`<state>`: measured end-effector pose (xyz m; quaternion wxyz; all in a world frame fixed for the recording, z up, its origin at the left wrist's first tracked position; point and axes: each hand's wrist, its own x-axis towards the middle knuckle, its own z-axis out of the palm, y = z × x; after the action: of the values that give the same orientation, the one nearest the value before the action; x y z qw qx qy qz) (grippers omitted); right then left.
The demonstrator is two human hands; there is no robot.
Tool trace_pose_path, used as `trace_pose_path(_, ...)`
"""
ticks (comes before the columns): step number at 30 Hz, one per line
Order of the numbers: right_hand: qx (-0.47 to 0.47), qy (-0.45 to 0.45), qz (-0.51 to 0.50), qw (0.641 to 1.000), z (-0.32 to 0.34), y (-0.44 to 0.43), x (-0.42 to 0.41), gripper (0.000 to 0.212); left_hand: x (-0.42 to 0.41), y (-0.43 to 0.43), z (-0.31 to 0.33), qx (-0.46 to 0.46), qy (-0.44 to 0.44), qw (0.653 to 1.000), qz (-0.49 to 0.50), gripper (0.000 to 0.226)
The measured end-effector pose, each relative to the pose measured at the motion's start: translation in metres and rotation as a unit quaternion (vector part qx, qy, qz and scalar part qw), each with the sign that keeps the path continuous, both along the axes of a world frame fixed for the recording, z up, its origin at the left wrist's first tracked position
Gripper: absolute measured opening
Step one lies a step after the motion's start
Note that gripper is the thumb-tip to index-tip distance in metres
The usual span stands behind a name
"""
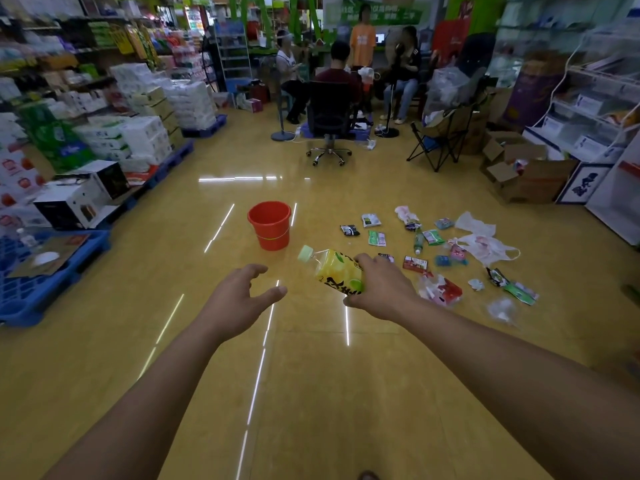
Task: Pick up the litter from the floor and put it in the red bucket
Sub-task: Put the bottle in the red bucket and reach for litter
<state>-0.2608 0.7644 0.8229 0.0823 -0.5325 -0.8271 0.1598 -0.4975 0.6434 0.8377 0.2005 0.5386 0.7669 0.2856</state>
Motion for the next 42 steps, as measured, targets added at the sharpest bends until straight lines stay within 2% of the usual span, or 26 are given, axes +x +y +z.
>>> trace_pose_path(17,-0.015,-0.005,0.029,0.999,-0.010,0.277,-0.070,0.082,-0.063,0.243,-0.007,-0.007,0.003,0.999,0.049,0.069)
trace_pose_path(31,-0.019,-0.010,0.009,1.000,-0.014,0.407,-0.126,0.080,-0.125,0.390,-0.019,0.005,-0.017,1.000,0.025,0.069)
trace_pose_path(42,-0.045,0.030,0.006,0.999,-0.023,0.489,-0.253,0.082,-0.205,0.511,-0.033,-0.007,-0.092,0.996,-0.009,0.074)
